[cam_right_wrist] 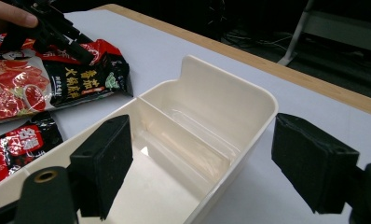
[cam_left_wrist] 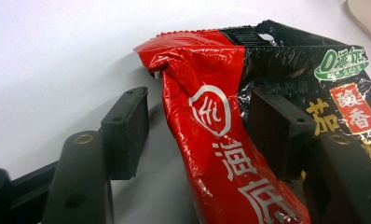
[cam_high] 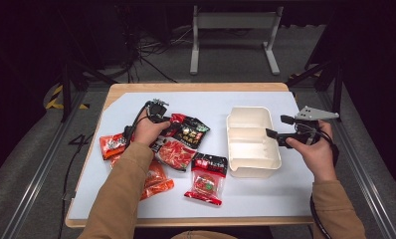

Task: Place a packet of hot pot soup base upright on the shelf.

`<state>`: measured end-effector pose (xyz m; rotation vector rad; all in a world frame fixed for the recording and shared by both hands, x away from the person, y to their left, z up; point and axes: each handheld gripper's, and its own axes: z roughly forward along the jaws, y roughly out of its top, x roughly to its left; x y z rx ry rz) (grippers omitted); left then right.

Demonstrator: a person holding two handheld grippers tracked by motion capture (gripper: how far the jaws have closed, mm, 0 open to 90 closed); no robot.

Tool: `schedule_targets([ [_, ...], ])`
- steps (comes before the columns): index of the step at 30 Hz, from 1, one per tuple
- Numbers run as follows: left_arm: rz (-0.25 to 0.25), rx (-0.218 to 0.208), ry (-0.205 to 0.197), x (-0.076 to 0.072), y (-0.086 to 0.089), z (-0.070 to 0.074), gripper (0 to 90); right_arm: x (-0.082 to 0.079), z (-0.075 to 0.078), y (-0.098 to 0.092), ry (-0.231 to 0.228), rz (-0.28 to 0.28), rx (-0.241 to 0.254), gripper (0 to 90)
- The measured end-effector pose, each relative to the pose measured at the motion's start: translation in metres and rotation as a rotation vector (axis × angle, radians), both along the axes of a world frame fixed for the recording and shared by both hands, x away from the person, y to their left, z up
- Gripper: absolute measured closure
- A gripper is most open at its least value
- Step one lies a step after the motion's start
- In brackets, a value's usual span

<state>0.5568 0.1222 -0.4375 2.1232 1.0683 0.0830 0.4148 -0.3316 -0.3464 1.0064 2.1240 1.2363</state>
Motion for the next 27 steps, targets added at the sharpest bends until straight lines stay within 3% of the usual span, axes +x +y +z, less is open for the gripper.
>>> schedule_targets([
  [7, -0.012, 0.018, 0.018, 0.0015, -0.0024, -0.0009, 50.9, 0.0003, -0.0003, -0.0011, 0.003, -0.002, 0.002, 21.1],
  [11, 0.019, 0.017, 0.026, 0.0005, -0.0016, -0.0008, 56.5, -0.0003, 0.0007, -0.0009, 0.000, 0.000, 0.003, 21.1],
  [18, 0.045, -0.025, 0.044, -0.0001, 0.0025, -0.0009, 80.1, -0.0008, 0.0013, 0.0009, -0.001, 0.004, 0.001, 21.1],
  [27, 0.060, -0.076, 0.029, -0.0045, 0.0043, 0.0086, 85.0, -0.0007, 0.0015, -0.0010, 0.000, -0.003, 0.003, 21.1],
])
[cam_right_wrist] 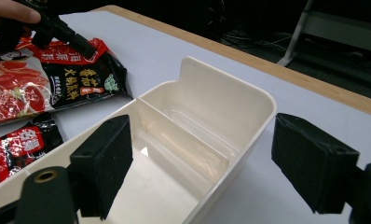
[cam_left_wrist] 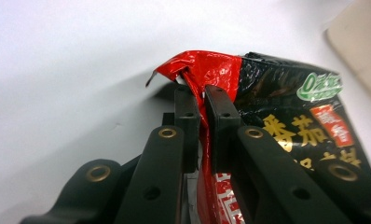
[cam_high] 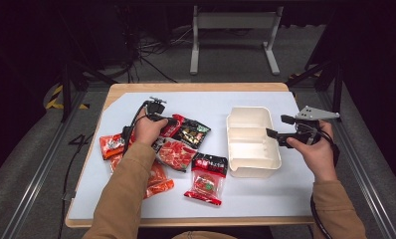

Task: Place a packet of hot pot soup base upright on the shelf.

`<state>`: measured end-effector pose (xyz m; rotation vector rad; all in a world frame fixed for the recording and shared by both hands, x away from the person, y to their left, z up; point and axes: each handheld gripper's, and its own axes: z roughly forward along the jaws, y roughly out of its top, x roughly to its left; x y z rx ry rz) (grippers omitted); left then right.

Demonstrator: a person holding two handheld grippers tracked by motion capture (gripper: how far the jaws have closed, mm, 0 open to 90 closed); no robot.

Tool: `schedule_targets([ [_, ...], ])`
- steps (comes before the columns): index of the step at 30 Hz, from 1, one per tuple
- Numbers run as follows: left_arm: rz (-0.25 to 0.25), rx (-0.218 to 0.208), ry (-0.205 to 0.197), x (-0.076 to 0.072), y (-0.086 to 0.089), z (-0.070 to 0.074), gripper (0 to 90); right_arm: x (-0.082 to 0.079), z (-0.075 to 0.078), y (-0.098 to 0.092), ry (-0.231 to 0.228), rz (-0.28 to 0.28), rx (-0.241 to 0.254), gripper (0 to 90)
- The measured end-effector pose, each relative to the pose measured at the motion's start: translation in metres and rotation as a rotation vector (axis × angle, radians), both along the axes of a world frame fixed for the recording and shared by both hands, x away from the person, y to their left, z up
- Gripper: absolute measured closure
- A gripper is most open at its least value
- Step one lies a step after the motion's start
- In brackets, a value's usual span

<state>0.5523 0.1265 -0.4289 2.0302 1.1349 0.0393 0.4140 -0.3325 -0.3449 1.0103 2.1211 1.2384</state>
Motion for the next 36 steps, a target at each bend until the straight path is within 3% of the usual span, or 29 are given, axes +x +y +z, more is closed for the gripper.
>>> schedule_targets([
  [3, 0.004, 0.001, -0.016, -0.003, 0.000, 0.004, 85.5, 0.000, 0.001, 0.000, -0.004, 0.000, 0.001, 21.1],
  [7, 0.006, -0.033, -0.035, -0.009, 0.002, 0.017, 86.0, -0.001, 0.002, -0.001, -0.005, -0.005, 0.002, 21.1],
  [9, 0.005, -0.061, -0.073, -0.014, 0.004, 0.029, 86.2, -0.001, 0.002, -0.001, -0.007, -0.003, 0.001, 21.1],
  [17, -0.011, -0.086, -0.157, -0.032, 0.007, 0.056, 86.2, -0.003, 0.005, 0.000, -0.003, 0.001, 0.025, 22.3],
  [23, -0.064, -0.100, -0.265, -0.054, 0.004, 0.084, 86.4, -0.005, 0.008, 0.002, -0.005, 0.013, 0.034, 25.8],
  [32, -0.097, -0.125, -0.349, -0.082, 0.000, 0.112, 86.8, -0.009, 0.013, 0.008, 0.011, 0.029, 0.045, 27.9],
  [36, -0.100, -0.097, -0.431, -0.097, -0.005, 0.126, 87.2, -0.012, 0.017, 0.011, 0.025, 0.031, 0.050, 30.4],
])
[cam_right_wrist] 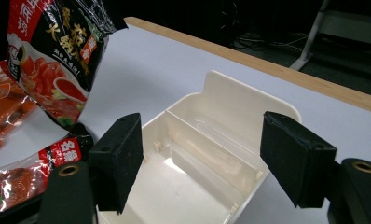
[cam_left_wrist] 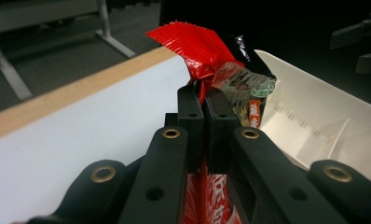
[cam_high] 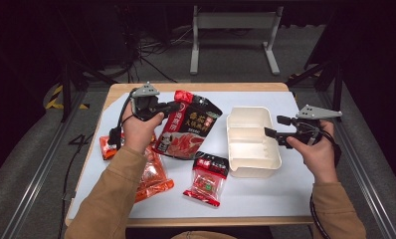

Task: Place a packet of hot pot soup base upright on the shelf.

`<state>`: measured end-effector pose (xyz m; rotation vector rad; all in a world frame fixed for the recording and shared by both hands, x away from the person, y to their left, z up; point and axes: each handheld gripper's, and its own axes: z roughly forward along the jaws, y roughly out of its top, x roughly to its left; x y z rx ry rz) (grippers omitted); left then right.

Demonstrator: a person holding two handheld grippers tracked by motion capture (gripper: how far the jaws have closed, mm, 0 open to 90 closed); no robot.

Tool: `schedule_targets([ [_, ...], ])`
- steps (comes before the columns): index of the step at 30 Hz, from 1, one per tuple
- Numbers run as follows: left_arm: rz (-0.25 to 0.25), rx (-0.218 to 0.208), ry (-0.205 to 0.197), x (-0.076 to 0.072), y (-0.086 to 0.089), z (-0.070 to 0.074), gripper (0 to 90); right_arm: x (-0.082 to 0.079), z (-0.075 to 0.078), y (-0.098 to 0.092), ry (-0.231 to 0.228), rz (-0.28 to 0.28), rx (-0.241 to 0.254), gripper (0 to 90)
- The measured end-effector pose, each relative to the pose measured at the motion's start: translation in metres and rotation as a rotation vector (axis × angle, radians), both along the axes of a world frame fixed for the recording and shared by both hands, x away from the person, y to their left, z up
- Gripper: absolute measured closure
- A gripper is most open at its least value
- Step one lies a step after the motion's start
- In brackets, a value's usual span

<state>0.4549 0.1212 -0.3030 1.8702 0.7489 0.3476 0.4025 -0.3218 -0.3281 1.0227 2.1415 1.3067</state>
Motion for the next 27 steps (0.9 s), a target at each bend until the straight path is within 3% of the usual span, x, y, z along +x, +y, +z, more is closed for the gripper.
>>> schedule_targets([
  [8, -0.009, -0.010, -0.030, -0.009, -0.001, 0.011, 87.1, -0.004, 0.006, 0.001, 0.021, 0.000, 0.004, 36.0],
  [10, -0.004, -0.003, -0.058, -0.014, -0.002, 0.015, 87.2, -0.004, 0.007, 0.001, 0.023, 0.009, 0.011, 36.1],
  [16, -0.025, -0.019, -0.069, -0.019, -0.002, 0.024, 87.2, -0.005, 0.013, 0.002, 0.025, 0.012, 0.014, 37.9],
  [20, -0.050, -0.038, -0.074, -0.026, -0.004, 0.030, 87.2, -0.004, 0.025, 0.011, 0.023, 0.067, 0.007, 41.7],
  [27, -0.084, -0.050, -0.095, -0.036, -0.012, 0.037, 87.2, -0.002, 0.041, 0.025, 0.010, 0.108, -0.006, 42.1],
])
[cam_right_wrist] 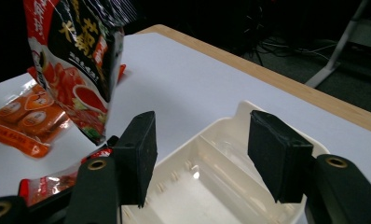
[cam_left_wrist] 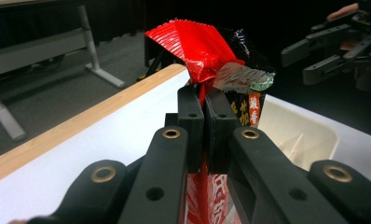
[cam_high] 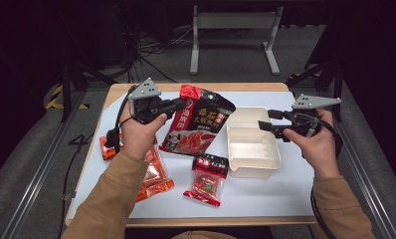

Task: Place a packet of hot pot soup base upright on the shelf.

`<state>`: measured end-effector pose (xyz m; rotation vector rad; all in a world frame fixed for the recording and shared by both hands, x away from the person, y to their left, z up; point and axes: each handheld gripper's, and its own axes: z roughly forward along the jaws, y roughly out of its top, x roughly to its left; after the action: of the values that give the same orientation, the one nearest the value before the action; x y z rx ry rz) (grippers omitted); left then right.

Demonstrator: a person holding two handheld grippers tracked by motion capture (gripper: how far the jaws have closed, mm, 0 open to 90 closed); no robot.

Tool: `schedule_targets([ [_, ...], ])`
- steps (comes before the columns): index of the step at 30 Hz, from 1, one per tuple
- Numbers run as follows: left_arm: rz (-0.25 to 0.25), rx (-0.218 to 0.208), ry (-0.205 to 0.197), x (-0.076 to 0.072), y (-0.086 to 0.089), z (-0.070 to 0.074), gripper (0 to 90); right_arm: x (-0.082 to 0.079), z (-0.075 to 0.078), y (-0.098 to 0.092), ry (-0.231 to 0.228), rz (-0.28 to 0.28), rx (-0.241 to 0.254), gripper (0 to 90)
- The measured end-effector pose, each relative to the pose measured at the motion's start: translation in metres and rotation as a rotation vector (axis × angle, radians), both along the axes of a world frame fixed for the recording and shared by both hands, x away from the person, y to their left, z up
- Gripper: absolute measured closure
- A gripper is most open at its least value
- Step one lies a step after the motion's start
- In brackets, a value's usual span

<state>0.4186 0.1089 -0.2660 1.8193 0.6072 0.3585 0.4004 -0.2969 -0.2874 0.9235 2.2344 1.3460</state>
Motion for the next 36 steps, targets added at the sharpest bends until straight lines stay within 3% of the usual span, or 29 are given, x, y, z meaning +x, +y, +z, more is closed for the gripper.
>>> schedule_targets([
  [7, -0.015, -0.032, -0.012, -0.003, -0.008, 0.001, 87.2, 0.002, 0.011, 0.025, 0.000, 0.065, 0.002, 40.3],
  [15, -0.034, -0.036, -0.016, -0.005, -0.018, 0.000, 87.2, 0.004, 0.017, 0.046, -0.006, 0.123, -0.003, 40.5],
  [32, -0.070, -0.040, -0.020, -0.011, -0.035, -0.001, 87.1, 0.012, 0.015, 0.064, 0.044, 0.113, -0.005, 47.5],
  [36, -0.079, -0.037, -0.018, -0.012, -0.038, -0.003, 87.1, 0.013, 0.014, 0.064, 0.068, 0.114, 0.006, 59.6],
])
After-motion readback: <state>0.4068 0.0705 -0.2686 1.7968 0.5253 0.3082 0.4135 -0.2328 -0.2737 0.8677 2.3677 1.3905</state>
